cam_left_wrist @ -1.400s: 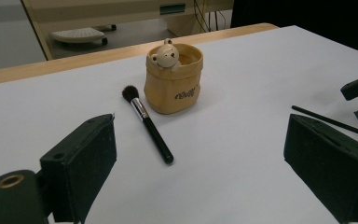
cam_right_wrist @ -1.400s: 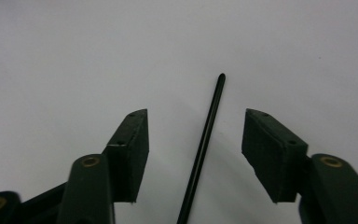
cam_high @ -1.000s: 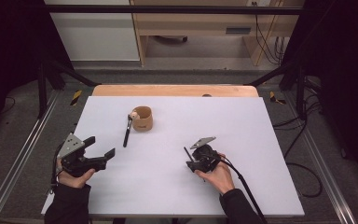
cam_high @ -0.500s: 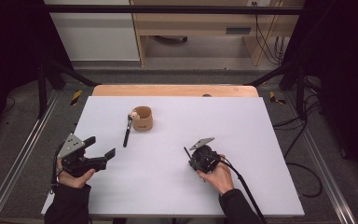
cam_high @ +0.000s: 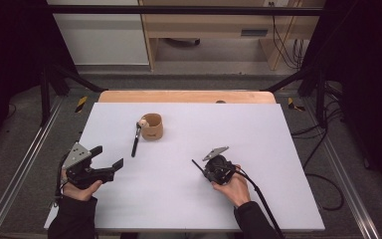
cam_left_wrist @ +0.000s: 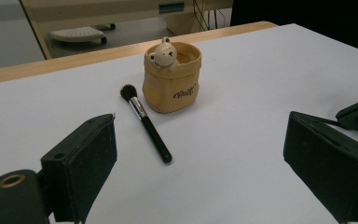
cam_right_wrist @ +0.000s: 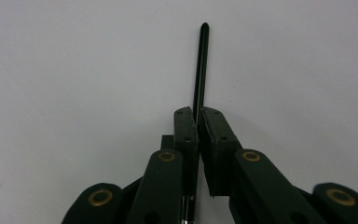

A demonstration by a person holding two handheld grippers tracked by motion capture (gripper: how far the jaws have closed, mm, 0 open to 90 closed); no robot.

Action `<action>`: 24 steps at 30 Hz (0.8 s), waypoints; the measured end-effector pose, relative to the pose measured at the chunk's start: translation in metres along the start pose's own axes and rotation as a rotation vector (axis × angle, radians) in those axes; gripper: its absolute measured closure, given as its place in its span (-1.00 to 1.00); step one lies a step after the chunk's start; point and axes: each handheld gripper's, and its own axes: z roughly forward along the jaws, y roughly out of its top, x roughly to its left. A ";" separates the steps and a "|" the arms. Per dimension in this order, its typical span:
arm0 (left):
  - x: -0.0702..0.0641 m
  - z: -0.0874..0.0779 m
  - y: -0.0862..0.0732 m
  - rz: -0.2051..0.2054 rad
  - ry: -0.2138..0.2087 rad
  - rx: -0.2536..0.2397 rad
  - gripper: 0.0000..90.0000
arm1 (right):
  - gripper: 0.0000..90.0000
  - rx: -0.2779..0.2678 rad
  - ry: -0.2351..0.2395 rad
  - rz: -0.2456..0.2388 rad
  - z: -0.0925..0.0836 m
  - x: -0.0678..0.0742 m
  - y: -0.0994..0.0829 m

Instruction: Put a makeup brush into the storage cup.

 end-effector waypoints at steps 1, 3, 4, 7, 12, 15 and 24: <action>0.000 0.000 0.000 0.000 0.000 0.000 -0.81 | 0.90 -0.002 0.003 -0.007 0.000 -0.001 0.000; 0.000 0.000 0.000 0.000 0.000 0.000 -0.81 | 0.90 -0.003 0.008 -0.012 0.000 -0.001 0.000; 0.000 0.000 0.000 0.000 0.000 0.000 -0.81 | 0.90 -0.004 0.012 -0.014 0.000 -0.001 0.000; 0.000 0.000 0.000 0.000 -0.001 0.001 -0.81 | 0.89 -0.003 0.017 -0.009 0.000 0.000 0.000; 0.000 0.000 0.000 0.001 -0.002 0.001 -0.81 | 0.69 -0.026 0.016 0.006 -0.005 -0.001 0.002; -0.001 0.001 0.000 0.004 -0.004 0.005 -0.81 | 0.57 -0.013 0.018 0.007 -0.011 -0.003 0.005; -0.001 0.001 0.000 0.005 -0.008 0.007 -0.81 | 0.50 0.072 0.009 -0.012 -0.015 -0.003 0.014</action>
